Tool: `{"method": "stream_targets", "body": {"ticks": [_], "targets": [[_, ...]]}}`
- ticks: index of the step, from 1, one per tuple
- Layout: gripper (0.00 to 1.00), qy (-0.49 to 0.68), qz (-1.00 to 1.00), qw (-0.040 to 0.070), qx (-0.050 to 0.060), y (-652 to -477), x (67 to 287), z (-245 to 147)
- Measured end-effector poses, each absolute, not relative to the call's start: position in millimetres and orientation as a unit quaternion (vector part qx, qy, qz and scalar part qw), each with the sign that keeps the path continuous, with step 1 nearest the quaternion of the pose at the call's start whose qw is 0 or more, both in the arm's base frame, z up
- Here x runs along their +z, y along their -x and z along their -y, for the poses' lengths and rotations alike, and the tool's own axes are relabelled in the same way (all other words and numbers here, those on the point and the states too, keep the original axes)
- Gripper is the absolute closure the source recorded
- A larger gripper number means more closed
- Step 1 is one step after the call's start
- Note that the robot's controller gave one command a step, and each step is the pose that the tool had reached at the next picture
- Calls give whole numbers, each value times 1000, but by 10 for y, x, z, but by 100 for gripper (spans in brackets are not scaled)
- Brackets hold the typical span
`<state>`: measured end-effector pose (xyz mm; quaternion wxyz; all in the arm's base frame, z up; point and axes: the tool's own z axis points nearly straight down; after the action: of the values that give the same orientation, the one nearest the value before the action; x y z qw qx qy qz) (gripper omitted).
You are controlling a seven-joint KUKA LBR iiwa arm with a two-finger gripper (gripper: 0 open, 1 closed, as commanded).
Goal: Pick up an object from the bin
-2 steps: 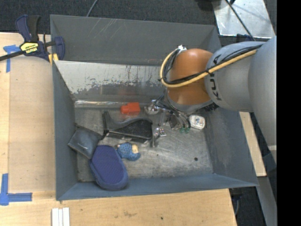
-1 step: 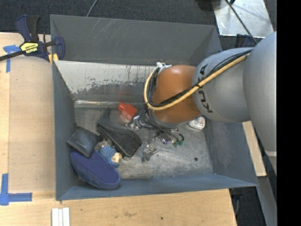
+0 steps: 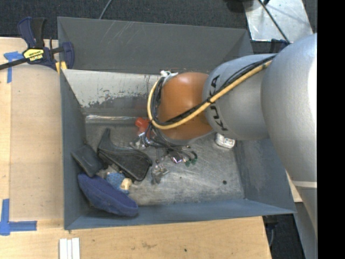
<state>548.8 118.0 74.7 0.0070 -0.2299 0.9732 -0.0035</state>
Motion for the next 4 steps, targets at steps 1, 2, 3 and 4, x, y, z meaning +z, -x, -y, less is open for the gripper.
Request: {"method": "stream_targets", "body": {"ticks": [1, 2, 3, 4], "targets": [[0, 270, -963, 3, 0, -5588, 999, -1301], [0, 296, -955, 0, -1, -5591, 1006, -1619], [0, 290, -957, 1, -2, -5588, 978, -1618], [0, 291, -957, -3, -2, -5682, 916, -1644]]}}
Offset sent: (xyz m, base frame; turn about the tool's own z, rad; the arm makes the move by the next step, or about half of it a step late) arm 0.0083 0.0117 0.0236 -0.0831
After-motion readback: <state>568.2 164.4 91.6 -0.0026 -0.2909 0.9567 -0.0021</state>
